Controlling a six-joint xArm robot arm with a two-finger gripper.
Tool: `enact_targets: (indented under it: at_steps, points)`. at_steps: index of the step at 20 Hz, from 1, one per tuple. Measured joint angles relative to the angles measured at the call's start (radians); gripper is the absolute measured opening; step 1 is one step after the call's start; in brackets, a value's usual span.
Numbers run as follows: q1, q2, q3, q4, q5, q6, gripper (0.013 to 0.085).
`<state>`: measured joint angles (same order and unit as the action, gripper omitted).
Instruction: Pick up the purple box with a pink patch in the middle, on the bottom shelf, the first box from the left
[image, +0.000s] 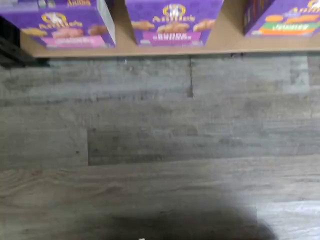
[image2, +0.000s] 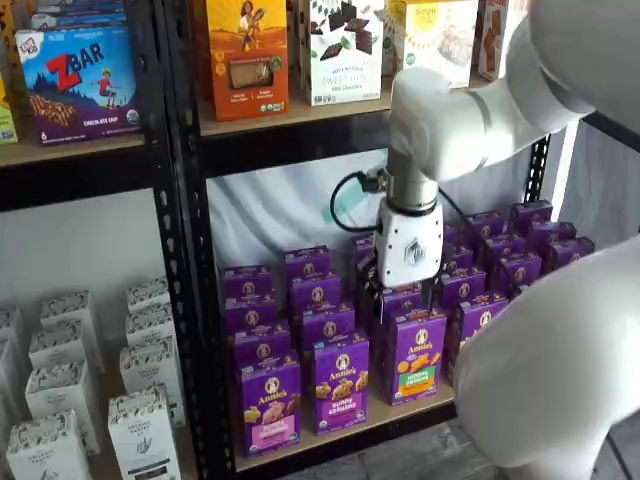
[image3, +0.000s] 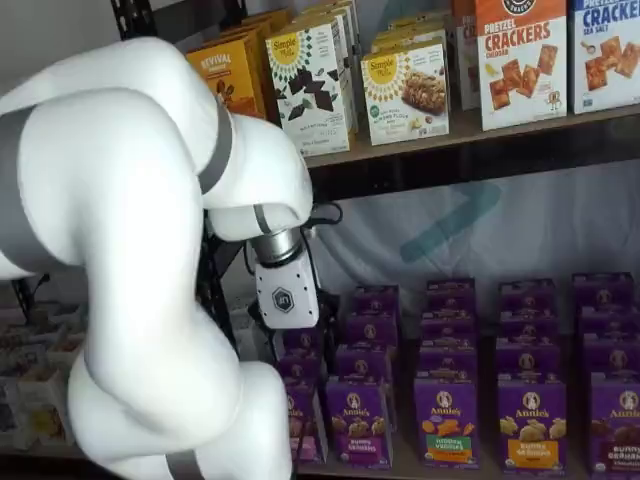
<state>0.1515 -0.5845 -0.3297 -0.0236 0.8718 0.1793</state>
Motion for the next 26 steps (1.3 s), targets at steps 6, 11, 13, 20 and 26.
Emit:
enact_targets:
  at_steps: [6, 11, 13, 20, 26]
  points:
    - [-0.007, 0.145, -0.005, -0.002, -0.117, -0.004, 0.085]
    - [-0.02, 0.277, -0.007, 0.001, -0.27, -0.019, 0.085]
    - [-0.02, 0.323, -0.016, -0.007, -0.306, -0.013, 0.085]
    - [-0.009, 0.441, -0.048, -0.01, -0.399, 0.001, 0.085]
    - [0.013, 0.529, -0.106, 0.07, -0.442, -0.051, 0.085]
